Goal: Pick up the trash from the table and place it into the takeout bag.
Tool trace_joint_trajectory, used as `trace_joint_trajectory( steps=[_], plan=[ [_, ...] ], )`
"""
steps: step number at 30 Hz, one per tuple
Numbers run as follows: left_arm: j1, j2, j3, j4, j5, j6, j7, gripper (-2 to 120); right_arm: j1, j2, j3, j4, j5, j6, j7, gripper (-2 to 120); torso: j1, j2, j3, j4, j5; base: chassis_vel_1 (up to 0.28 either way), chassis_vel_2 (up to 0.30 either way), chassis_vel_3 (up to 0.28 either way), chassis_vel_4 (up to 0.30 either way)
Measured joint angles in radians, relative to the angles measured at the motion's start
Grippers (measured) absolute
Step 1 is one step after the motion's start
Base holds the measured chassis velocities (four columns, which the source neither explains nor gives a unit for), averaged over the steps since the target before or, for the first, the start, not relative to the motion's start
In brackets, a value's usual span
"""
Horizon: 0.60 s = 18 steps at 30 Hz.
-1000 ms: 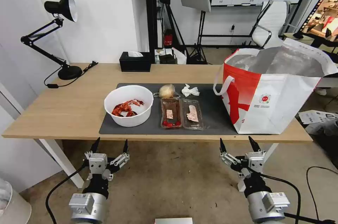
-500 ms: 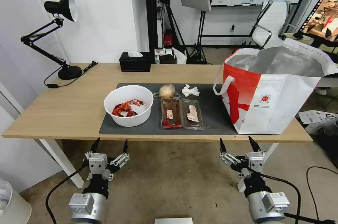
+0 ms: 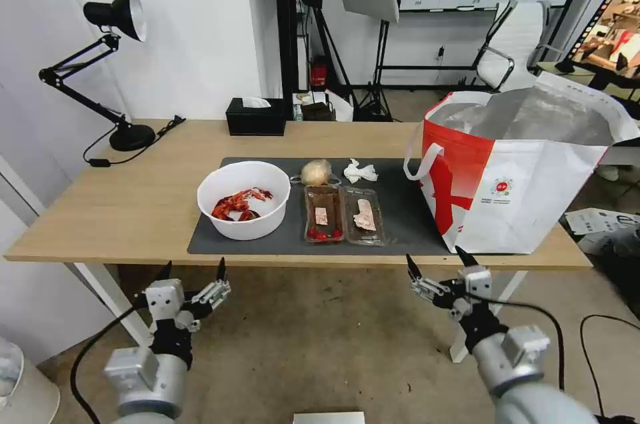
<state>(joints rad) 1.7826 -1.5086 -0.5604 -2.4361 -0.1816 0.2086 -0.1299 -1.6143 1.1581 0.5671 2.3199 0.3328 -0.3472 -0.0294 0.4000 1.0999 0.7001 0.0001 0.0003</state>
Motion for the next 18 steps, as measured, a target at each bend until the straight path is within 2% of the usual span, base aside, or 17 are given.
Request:
trace_joint_trajectory(
  steps=[3,8,11,12,14,18],
  plan=[
    [0.002,0.0,0.0,0.002,0.002,-0.022,0.008,100,0.024,-0.043,0.003,0.003,0.042,-0.043,-0.004,100,0.0,0.0,0.0,0.0003,-0.0001,0.0,0.0,0.0,0.0],
    [0.005,0.0,0.002,0.007,0.007,-0.032,0.015,100,0.028,-0.052,0.003,0.004,0.053,-0.053,-0.005,100,0.0,0.0,0.0,-0.0002,-0.0001,0.0,0.0,0.0,0.0],
    [0.005,0.0,0.002,0.007,0.014,-0.032,0.02,100,0.026,-0.041,-0.007,-0.007,0.075,0.023,-0.014,100,0.0,0.0,0.0,-0.0001,-0.0002,0.0,0.0,0.0,0.0],
    [0.005,0.0,0.002,0.007,0.014,-0.032,0.02,100,0.026,-0.041,-0.007,-0.007,0.075,0.023,-0.014,100,0.0,0.0,0.0,-0.0001,-0.0002,0.0,0.0,0.0,0.0],
    [0.005,0.003,0.001,0.008,0.02,-0.032,0.023,100,0.021,-0.022,-0.017,-0.02,0.091,0.106,-0.023,100,0.0,0.0,0.0,-0.0002,-0.0003,0.0,0.0,0.0,0.0],
    [0.005,0.006,-0.001,0.008,0.022,-0.034,0.025,100,0.014,-0.015,-0.019,-0.025,0.092,0.122,-0.024,100,0.0,0.0,0.0,-0.0002,-0.0003,0.0,0.0,0.0,0.0]
  ],
)
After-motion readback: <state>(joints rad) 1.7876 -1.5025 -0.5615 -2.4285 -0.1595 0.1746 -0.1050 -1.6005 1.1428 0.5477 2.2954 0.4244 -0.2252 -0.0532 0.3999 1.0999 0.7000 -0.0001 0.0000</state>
